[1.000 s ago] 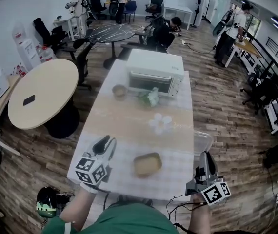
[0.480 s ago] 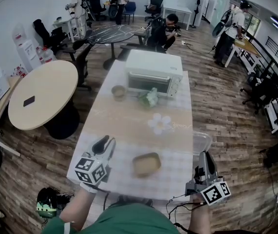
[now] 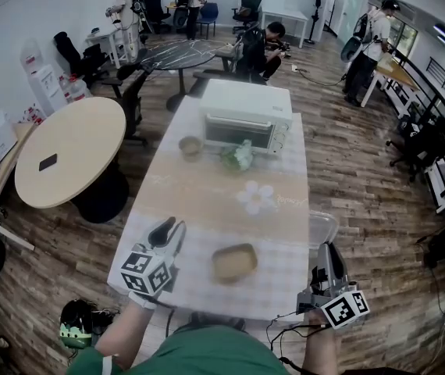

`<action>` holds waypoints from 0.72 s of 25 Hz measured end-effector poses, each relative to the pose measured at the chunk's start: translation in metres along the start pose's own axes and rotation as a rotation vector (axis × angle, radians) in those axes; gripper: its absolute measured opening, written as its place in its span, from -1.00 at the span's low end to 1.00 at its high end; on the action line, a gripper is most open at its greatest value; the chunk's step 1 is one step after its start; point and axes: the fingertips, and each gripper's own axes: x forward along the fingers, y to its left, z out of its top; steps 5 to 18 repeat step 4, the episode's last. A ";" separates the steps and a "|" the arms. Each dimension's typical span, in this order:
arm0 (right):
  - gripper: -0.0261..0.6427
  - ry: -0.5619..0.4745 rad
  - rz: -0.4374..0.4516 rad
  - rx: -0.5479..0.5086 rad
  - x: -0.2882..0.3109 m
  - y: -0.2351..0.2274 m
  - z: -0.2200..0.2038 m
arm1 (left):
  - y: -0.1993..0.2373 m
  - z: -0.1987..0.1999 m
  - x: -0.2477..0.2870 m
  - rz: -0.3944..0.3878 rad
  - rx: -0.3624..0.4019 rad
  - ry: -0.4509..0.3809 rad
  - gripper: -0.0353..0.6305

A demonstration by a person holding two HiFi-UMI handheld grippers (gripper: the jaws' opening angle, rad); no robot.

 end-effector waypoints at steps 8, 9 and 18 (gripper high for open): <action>-0.80 -0.002 0.005 0.003 -0.001 0.000 0.000 | -0.002 -0.001 -0.002 0.003 0.003 0.000 -0.57; -0.80 -0.002 0.005 0.003 -0.001 0.000 0.000 | -0.002 -0.001 -0.002 0.003 0.003 0.000 -0.57; -0.80 -0.002 0.005 0.003 -0.001 0.000 0.000 | -0.002 -0.001 -0.002 0.003 0.003 0.000 -0.57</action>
